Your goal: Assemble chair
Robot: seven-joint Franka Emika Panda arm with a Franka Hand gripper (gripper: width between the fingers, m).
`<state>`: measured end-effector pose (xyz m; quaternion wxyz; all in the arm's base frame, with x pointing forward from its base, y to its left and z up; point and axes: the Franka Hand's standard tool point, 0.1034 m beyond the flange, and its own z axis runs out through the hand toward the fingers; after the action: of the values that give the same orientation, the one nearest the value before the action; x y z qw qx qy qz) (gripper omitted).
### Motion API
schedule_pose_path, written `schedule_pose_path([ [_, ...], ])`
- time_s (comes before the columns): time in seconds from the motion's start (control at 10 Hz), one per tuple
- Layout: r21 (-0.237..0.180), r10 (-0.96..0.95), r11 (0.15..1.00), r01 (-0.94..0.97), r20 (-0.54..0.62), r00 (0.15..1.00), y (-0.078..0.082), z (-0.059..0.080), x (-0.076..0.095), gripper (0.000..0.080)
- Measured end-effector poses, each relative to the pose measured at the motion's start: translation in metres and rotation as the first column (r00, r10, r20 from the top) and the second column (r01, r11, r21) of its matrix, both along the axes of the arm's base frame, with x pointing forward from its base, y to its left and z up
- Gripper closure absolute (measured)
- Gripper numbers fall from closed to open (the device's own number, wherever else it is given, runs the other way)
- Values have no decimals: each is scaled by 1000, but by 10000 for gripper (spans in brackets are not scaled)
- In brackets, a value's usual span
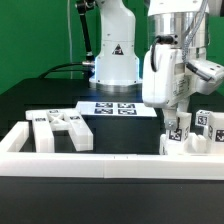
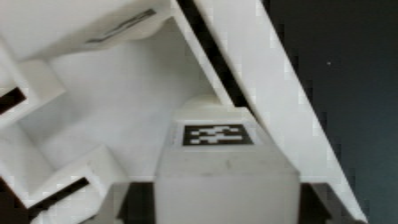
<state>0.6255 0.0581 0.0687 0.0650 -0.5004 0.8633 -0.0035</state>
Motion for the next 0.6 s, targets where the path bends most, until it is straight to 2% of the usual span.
schedule_pose_path([
  [0.4, -7, 70, 997, -70, 4, 998, 0, 0, 0, 509],
  [0.6, -19, 166, 986, -166, 8, 986, 0, 0, 0, 226],
])
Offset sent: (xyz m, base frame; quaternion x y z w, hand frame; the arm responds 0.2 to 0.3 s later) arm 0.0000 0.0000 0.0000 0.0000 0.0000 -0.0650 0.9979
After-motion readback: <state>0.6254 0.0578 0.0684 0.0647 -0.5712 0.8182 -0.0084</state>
